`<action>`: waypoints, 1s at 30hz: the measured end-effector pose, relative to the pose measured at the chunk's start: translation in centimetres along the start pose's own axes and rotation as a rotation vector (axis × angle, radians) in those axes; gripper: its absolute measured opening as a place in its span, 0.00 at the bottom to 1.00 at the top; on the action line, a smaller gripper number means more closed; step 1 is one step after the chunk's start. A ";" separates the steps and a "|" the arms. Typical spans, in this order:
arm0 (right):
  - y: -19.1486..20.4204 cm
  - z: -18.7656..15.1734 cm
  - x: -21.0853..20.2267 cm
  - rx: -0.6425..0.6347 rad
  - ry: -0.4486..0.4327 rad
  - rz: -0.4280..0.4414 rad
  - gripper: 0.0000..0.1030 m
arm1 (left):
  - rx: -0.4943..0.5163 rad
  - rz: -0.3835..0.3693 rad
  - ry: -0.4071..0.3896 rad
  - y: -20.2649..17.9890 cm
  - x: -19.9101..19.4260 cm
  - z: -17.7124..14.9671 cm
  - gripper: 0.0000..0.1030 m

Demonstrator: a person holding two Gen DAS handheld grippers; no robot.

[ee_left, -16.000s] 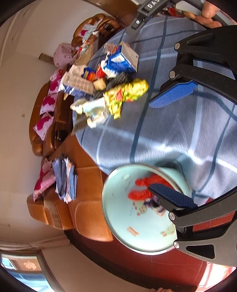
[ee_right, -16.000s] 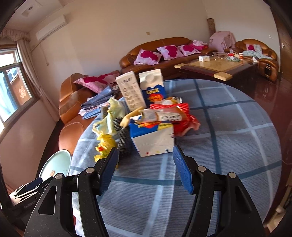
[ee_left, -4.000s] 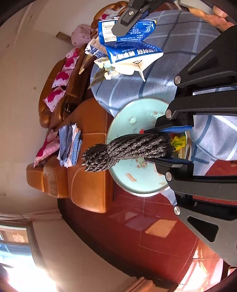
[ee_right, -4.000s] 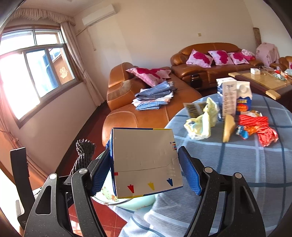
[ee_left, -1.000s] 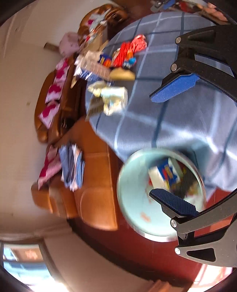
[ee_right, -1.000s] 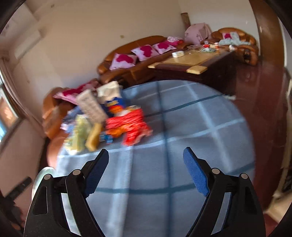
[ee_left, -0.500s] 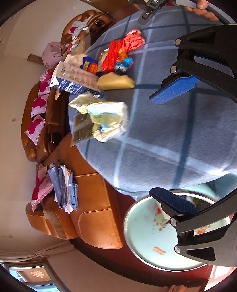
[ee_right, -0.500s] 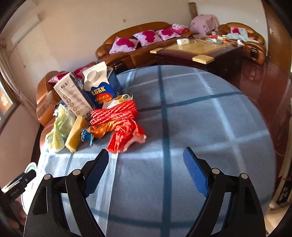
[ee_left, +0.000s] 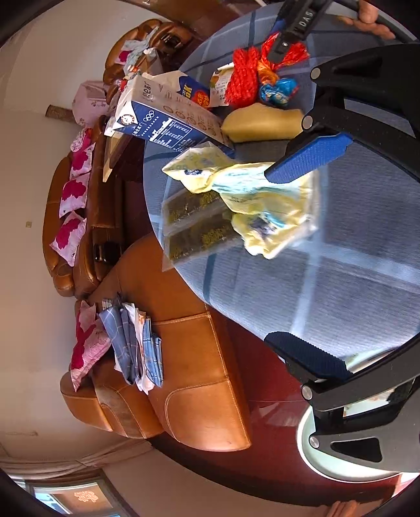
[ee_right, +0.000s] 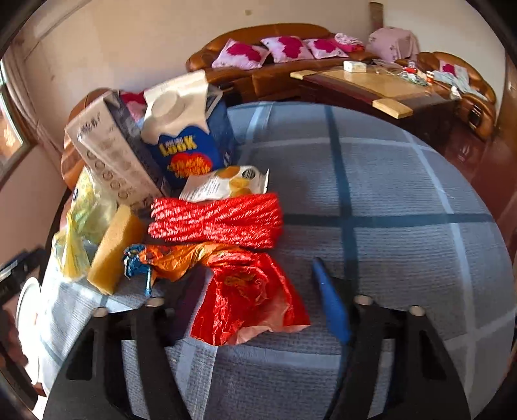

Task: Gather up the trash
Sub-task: 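Grasp the red-orange wrapper with the right gripper while the left gripper grasps the pale yellow bag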

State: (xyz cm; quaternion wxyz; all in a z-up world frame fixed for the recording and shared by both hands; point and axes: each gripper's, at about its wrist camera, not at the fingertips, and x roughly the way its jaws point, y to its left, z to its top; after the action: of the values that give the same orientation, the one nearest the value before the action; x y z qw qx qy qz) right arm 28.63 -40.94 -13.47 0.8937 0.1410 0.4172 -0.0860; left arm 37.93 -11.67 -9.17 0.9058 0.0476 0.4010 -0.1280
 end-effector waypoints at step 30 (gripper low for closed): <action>0.5 -4.4 -9.6 0.094 -0.107 0.158 0.20 | 0.025 -0.238 0.037 -2.9 -2.2 -0.5 0.24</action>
State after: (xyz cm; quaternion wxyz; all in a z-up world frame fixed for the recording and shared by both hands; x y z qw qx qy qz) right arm 19.53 -38.70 -8.69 0.9110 0.2106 0.3520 -0.0421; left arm 35.37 -13.91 -7.90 0.8761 0.0131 0.4188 -0.2386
